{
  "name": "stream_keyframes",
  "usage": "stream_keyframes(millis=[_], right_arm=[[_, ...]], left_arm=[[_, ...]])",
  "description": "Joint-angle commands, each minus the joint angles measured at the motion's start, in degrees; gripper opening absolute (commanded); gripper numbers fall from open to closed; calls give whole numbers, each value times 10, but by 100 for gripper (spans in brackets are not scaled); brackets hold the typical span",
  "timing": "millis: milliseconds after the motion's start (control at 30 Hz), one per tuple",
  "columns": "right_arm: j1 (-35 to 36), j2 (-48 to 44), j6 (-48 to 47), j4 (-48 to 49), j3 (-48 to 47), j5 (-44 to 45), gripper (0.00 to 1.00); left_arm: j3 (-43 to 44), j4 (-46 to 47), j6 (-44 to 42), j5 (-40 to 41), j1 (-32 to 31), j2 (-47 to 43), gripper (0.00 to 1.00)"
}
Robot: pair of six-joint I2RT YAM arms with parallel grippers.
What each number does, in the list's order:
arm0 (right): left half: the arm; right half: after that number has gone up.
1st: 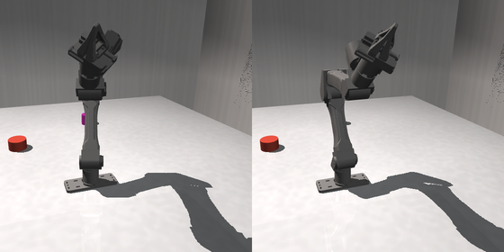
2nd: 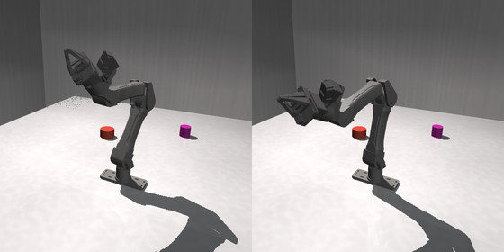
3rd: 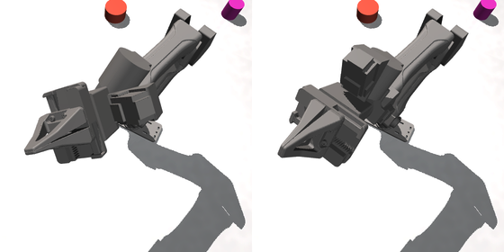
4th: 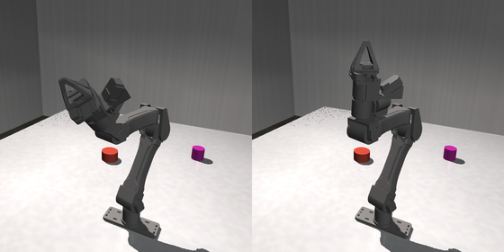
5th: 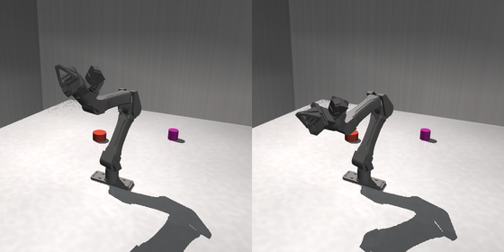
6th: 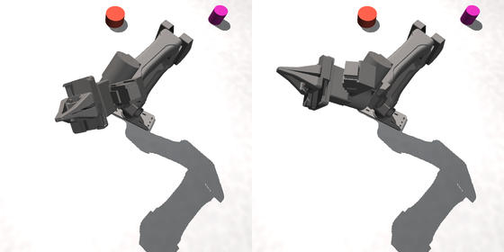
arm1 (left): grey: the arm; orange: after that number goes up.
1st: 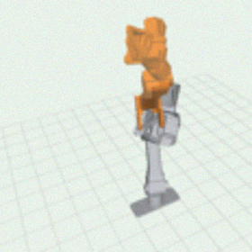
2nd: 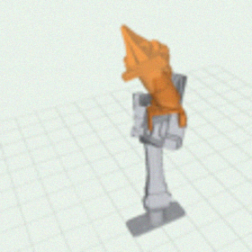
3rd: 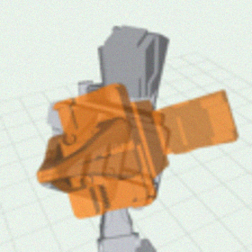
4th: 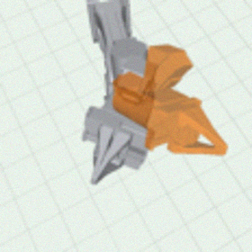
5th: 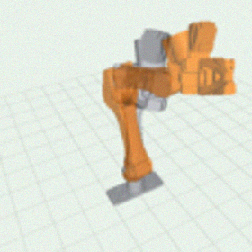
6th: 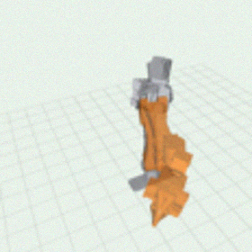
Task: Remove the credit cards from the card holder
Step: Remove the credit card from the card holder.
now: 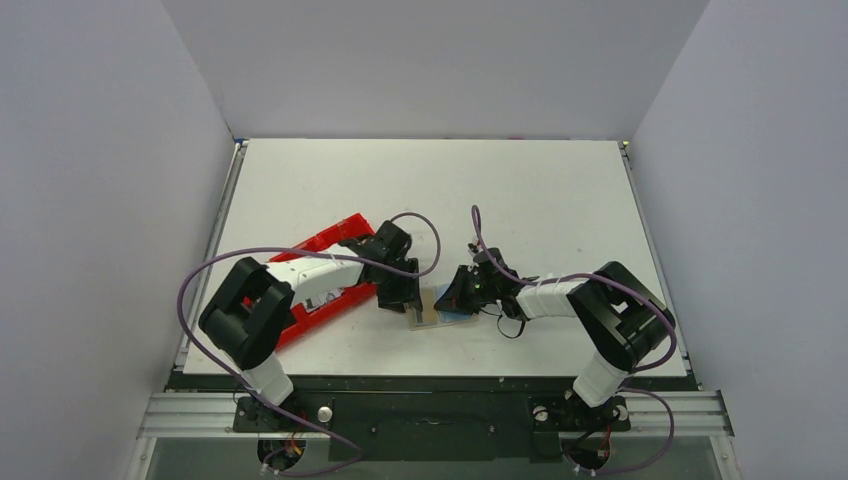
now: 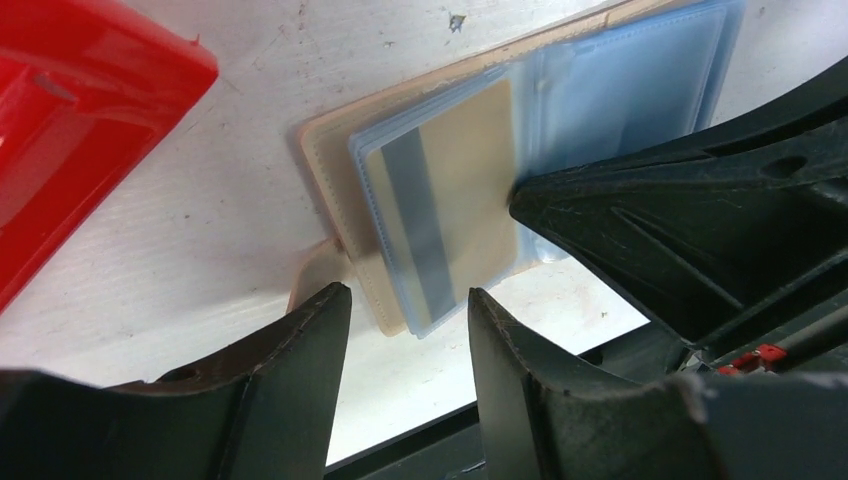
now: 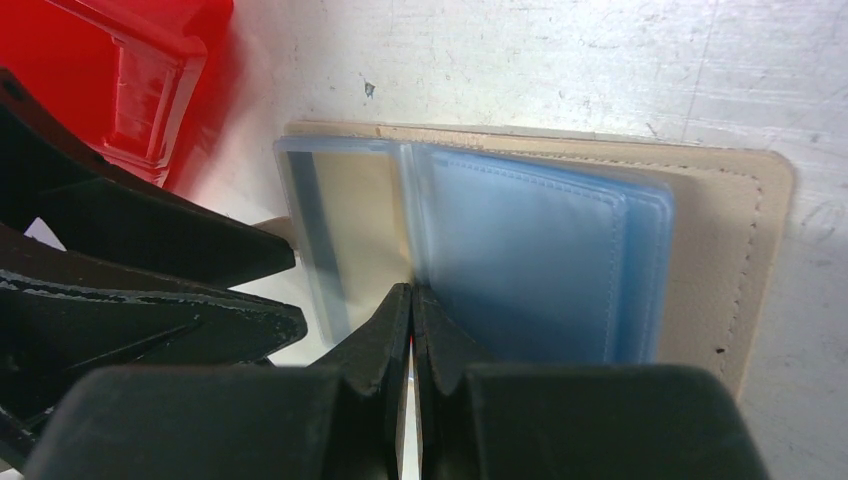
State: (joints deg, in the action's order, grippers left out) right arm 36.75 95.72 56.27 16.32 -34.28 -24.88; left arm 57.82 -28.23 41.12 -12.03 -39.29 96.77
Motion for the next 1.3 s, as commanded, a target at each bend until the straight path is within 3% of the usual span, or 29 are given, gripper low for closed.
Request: stream_keyframes(millis=[0, 467, 767, 933, 1100, 1267], right_arm=[[8, 47, -22, -82, 28, 60, 0], [8, 44, -23, -81, 29, 60, 0], [8, -12, -27, -81, 21, 50, 0], [8, -46, -25, -95, 7, 47, 13], [6, -85, -26, -115, -5, 48, 26], [4, -123, -26, -136, -18, 50, 30]], left_arm=[[0, 53, 5, -22, -1, 9, 45], [1, 92, 18, -55, -6, 21, 43], [15, 89, 19, -60, -5, 4, 25], [22, 86, 18, -59, -7, 8, 14], [31, 74, 14, -52, -7, 9, 10], [50, 56, 6, -47, -11, 7, 10]])
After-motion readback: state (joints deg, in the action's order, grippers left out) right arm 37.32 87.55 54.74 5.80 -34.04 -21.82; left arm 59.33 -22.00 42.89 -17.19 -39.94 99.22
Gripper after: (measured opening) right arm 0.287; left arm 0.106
